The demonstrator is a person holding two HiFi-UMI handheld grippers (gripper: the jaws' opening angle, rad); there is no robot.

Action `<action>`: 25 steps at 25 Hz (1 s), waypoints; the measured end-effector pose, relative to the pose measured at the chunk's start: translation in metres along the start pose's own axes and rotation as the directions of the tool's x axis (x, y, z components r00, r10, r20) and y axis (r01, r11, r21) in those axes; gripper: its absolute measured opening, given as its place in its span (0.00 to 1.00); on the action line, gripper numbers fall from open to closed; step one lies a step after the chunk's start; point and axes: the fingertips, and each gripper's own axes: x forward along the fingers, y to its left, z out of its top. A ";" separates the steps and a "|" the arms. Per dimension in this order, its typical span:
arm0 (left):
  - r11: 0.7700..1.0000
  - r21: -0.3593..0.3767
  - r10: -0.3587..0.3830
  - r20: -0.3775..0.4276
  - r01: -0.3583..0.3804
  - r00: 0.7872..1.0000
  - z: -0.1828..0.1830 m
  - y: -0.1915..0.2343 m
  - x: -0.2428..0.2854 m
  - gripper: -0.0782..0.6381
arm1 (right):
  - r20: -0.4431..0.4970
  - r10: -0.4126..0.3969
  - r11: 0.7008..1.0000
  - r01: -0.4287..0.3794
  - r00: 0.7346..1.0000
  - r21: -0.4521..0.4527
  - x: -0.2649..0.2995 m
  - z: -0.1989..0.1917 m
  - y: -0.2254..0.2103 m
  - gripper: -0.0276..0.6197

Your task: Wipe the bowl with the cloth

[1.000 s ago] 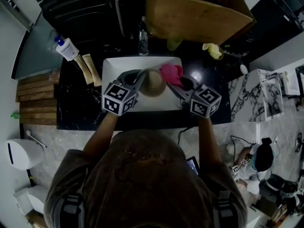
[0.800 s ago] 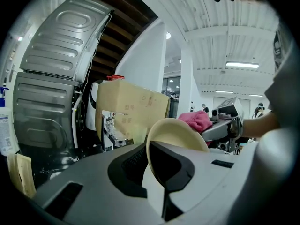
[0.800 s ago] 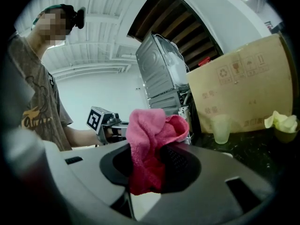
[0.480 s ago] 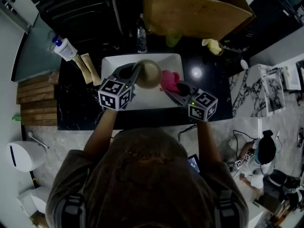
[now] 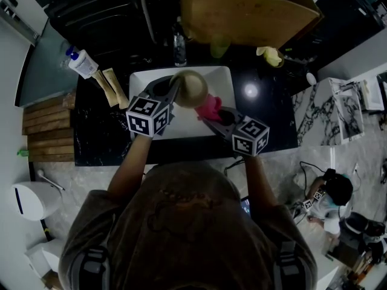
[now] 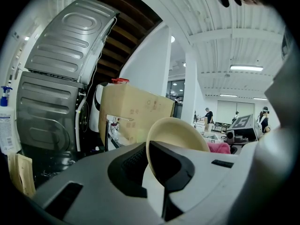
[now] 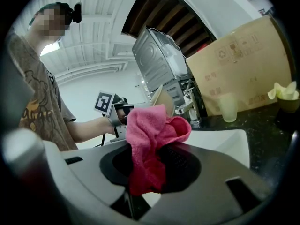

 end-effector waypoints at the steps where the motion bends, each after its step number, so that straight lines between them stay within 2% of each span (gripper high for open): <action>1: 1.000 -0.001 0.001 0.003 -0.001 1.000 0.001 -0.001 0.000 0.13 | 0.001 0.001 1.000 -0.001 1.000 0.003 0.001 -0.001 0.001 0.23; 15: 1.000 -0.027 -0.002 0.010 0.002 1.000 0.001 -0.008 0.001 0.13 | 0.002 -0.008 0.998 0.008 1.000 0.058 0.027 -0.016 0.010 0.23; 25: 0.997 -0.056 -0.044 0.016 0.044 0.999 -0.001 -0.023 0.003 0.13 | -0.027 -0.006 0.998 0.008 1.000 0.064 0.048 -0.024 0.010 0.23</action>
